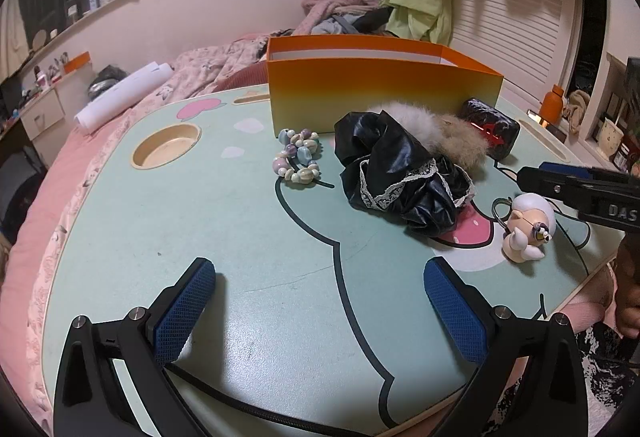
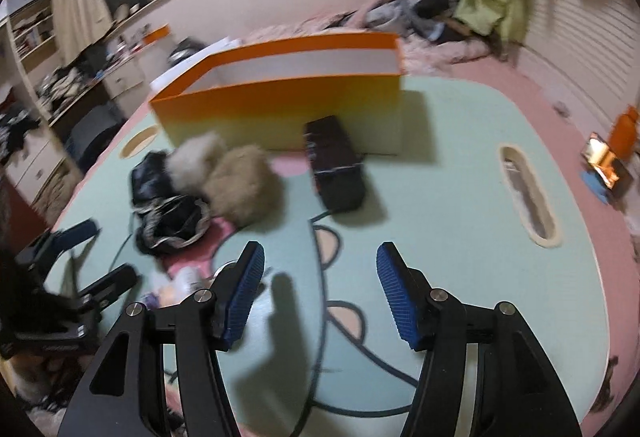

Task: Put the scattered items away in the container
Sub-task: 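Grasp the white cartoon figurine in the box with the right gripper, set it down, then grasp the clear plastic bag in the box with the left gripper, place it on the table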

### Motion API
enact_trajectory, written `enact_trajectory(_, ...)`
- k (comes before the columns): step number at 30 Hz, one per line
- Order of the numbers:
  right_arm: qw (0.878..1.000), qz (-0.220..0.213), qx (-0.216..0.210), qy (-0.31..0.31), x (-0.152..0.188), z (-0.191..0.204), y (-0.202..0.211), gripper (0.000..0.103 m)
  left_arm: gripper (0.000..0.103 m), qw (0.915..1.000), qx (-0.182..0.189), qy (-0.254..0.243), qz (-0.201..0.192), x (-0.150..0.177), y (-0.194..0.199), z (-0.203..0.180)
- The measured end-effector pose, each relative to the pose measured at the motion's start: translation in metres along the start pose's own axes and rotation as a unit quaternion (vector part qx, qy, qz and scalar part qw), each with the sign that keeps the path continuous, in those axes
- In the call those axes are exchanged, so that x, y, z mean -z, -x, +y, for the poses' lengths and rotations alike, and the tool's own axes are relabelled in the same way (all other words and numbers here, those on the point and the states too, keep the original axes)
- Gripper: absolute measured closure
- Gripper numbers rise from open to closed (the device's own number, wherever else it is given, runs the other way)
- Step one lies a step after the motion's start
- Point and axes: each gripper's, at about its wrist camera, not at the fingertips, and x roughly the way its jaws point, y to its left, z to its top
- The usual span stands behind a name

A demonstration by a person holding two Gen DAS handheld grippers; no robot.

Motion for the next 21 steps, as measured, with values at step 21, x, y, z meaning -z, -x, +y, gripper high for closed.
enact_trajectory(21, 0.997, -0.024, 0.064, 0.031, 0.011, 0.020, -0.012, 0.012, 0.000, 0.9979, 0.049, 0.041, 0.011, -0.119, 0.035, 0.034)
